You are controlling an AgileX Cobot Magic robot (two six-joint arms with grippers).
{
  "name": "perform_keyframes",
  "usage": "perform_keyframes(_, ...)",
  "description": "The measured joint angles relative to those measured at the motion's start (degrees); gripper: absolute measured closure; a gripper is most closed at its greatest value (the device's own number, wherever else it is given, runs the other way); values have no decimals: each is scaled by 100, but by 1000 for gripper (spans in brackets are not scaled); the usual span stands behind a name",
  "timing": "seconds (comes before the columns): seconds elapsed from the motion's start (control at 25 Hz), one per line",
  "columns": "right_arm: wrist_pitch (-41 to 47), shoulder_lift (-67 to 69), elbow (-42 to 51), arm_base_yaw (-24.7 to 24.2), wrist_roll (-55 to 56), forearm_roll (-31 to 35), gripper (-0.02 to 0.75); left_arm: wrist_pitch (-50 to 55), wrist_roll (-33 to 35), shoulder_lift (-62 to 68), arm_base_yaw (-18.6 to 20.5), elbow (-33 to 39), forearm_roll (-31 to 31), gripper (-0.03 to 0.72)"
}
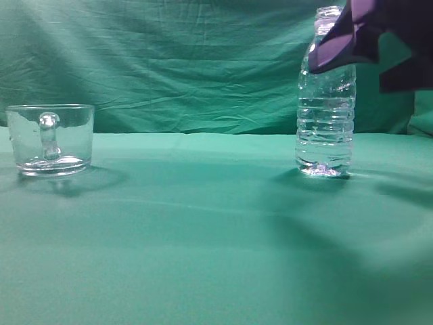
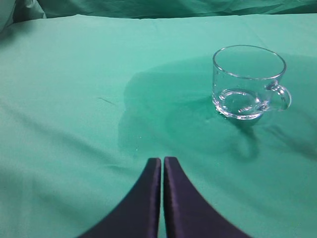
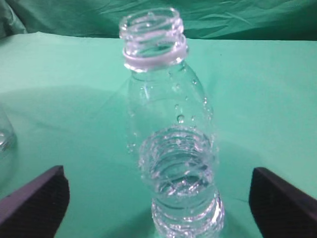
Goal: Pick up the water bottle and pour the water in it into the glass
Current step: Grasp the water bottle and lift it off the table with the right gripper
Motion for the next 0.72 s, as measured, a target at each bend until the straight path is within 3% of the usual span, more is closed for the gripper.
perform_keyframes(0.4, -835, 1690, -1091, 0, -161, 24, 69, 0, 0, 0, 0, 0, 0, 688)
perform_keyframes(0.72, -897, 1867, -1187, 0, -545, 46, 410, 0, 0, 0, 0, 0, 0, 688)
